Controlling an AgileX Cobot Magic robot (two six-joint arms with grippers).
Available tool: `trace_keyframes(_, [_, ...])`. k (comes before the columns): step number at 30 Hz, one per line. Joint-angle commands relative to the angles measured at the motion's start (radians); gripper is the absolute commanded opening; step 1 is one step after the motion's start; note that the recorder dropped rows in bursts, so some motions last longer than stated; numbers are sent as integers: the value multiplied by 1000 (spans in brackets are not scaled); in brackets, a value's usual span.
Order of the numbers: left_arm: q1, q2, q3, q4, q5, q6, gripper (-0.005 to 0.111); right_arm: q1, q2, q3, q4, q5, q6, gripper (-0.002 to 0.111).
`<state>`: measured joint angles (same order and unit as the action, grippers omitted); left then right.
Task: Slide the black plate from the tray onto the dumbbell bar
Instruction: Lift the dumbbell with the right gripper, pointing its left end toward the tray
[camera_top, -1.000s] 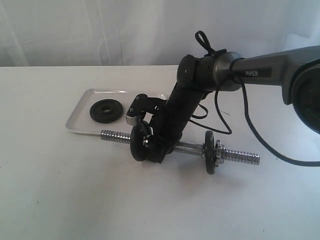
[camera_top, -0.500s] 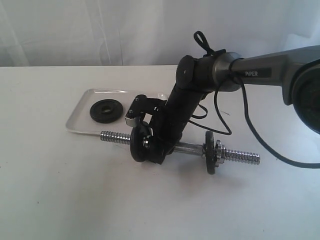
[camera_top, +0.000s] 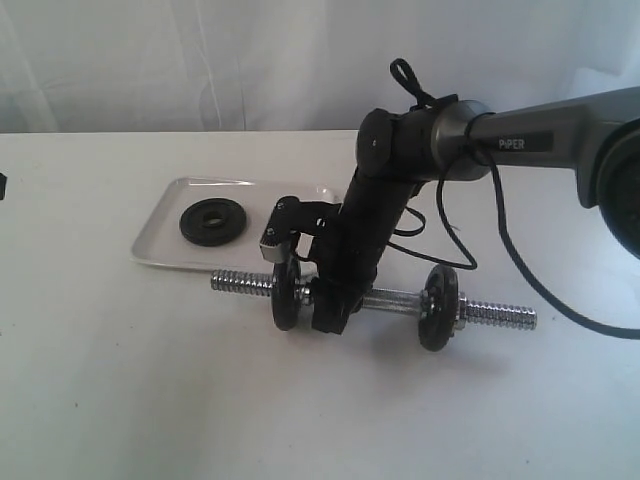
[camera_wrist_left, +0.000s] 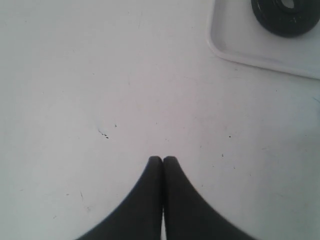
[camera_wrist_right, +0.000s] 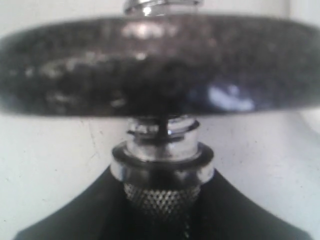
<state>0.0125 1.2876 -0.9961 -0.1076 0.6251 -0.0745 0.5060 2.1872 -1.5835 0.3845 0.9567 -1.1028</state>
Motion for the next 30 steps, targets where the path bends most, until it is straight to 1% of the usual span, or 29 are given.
trace_keyframes(1, [-2, -4, -4, -12, 3, 3, 0, -22, -55, -10, 129, 5, -86, 0])
trace_keyframes(3, [-2, -4, -4, -12, 3, 3, 0, -29, -55, -10, 188, 5, -135, 0])
trace_keyframes(10, [-2, -4, -4, -12, 4, 5, 0, -59, -56, -10, 225, 11, -193, 0])
trace_keyframes(17, [-2, -4, -4, -12, -4, 7, 0, -114, -56, -10, 350, 98, -345, 0])
trace_keyframes(23, [-2, -4, -4, -15, -29, 23, 0, -142, -56, -10, 397, 150, -442, 0])
trace_keyframes(26, [-2, -4, -4, -41, -30, 28, 0, -162, -56, -10, 444, 205, -512, 0])
trace_keyframes(30, [-2, -4, -4, -41, -30, 30, 0, -181, -56, -10, 499, 222, -542, 0])
